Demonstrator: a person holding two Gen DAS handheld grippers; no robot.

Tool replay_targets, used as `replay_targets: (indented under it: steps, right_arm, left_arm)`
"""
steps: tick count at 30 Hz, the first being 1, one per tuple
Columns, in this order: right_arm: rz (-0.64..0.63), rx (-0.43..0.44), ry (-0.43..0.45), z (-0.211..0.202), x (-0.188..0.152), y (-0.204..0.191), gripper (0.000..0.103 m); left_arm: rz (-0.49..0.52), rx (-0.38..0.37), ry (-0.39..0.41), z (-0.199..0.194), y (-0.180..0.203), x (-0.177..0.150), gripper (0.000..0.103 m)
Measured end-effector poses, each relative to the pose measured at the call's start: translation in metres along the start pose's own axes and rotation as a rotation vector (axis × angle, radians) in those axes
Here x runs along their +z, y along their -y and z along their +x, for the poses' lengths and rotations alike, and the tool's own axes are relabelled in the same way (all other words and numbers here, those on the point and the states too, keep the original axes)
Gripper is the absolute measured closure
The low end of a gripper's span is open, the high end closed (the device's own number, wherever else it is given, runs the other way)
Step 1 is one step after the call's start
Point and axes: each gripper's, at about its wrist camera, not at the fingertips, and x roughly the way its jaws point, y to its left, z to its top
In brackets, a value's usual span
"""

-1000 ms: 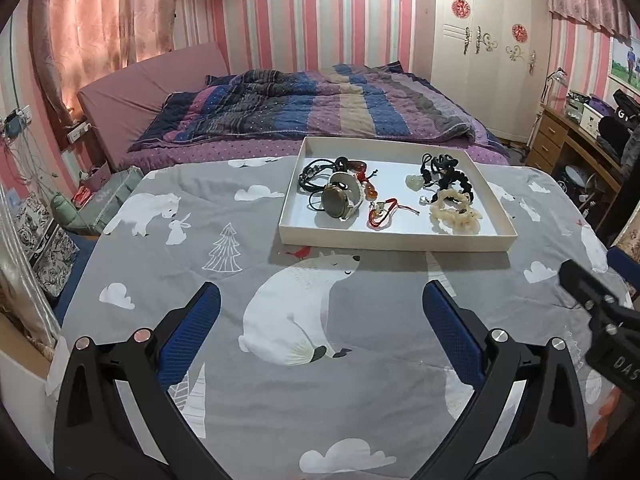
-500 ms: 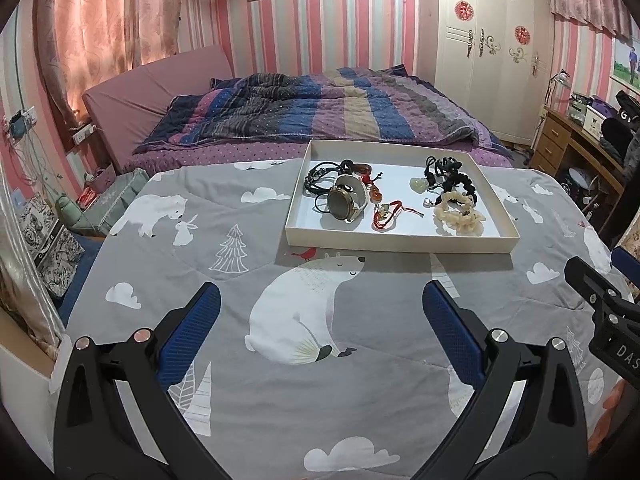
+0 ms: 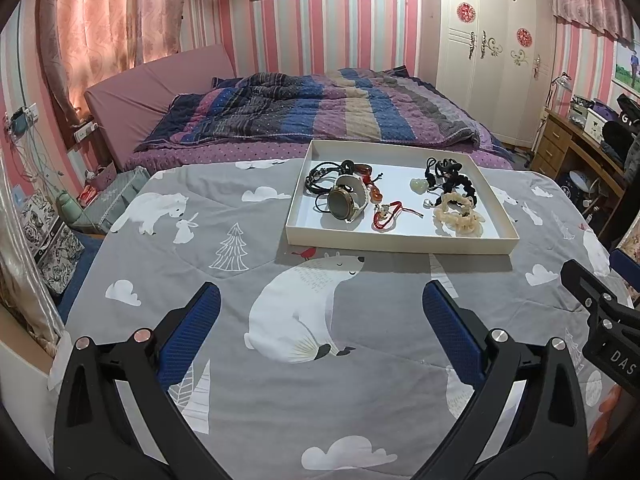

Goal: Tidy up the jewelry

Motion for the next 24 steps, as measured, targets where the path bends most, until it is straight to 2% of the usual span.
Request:
replay_targets:
  steps: [9, 24]
  right_arm:
    - [-0.002, 0.004, -0.002, 0.0001, -0.0004, -0.0015, 0.009]
    - [-0.004, 0.003, -0.003, 0.0003, -0.0003, -0.0019, 0.009]
  left_arm:
    - [0.011, 0.022, 0.016, -0.0037, 0.0026, -0.0010, 0.003]
    - [0.003, 0.016, 0.010, -0.0060, 0.0009, -0.0015, 0.003]
